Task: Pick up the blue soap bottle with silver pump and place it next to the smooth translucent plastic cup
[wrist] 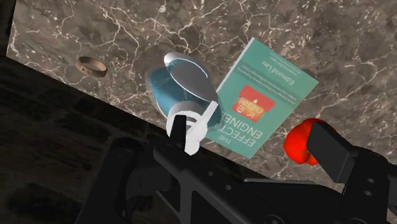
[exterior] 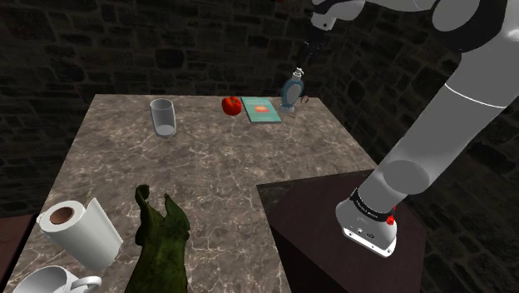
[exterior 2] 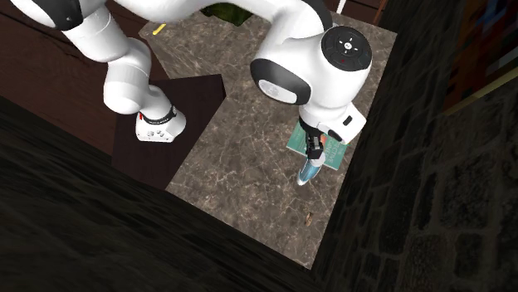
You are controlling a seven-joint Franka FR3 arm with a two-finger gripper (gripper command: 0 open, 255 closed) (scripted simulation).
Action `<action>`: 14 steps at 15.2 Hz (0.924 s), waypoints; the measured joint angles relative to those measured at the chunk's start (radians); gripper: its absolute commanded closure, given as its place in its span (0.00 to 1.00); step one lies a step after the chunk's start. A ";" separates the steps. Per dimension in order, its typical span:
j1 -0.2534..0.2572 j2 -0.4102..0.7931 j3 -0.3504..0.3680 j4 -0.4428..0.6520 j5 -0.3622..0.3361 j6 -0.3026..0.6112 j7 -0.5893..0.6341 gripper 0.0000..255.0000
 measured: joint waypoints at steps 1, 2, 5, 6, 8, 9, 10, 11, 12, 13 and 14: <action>-0.009 0.040 -0.006 0.025 0.022 0.011 -0.021 0.00; -0.021 0.079 -0.012 0.057 0.043 0.009 -0.044 0.00; -0.058 0.199 -0.018 0.172 0.104 -0.004 -0.095 0.00; -0.062 0.213 -0.017 0.183 0.111 -0.002 -0.099 0.00; -0.065 0.225 -0.015 0.177 0.119 0.014 -0.106 0.00; -0.064 0.225 -0.014 0.164 0.120 0.027 -0.107 0.00; -0.064 0.233 -0.013 0.160 0.124 0.038 -0.109 0.00; -0.065 0.240 -0.011 0.159 0.128 0.046 -0.111 0.00; -0.065 0.244 -0.010 0.145 0.131 0.062 -0.115 0.00; -0.067 0.250 -0.009 0.143 0.135 0.069 -0.118 0.00; -0.066 0.251 -0.009 0.141 0.136 0.073 -0.117 0.00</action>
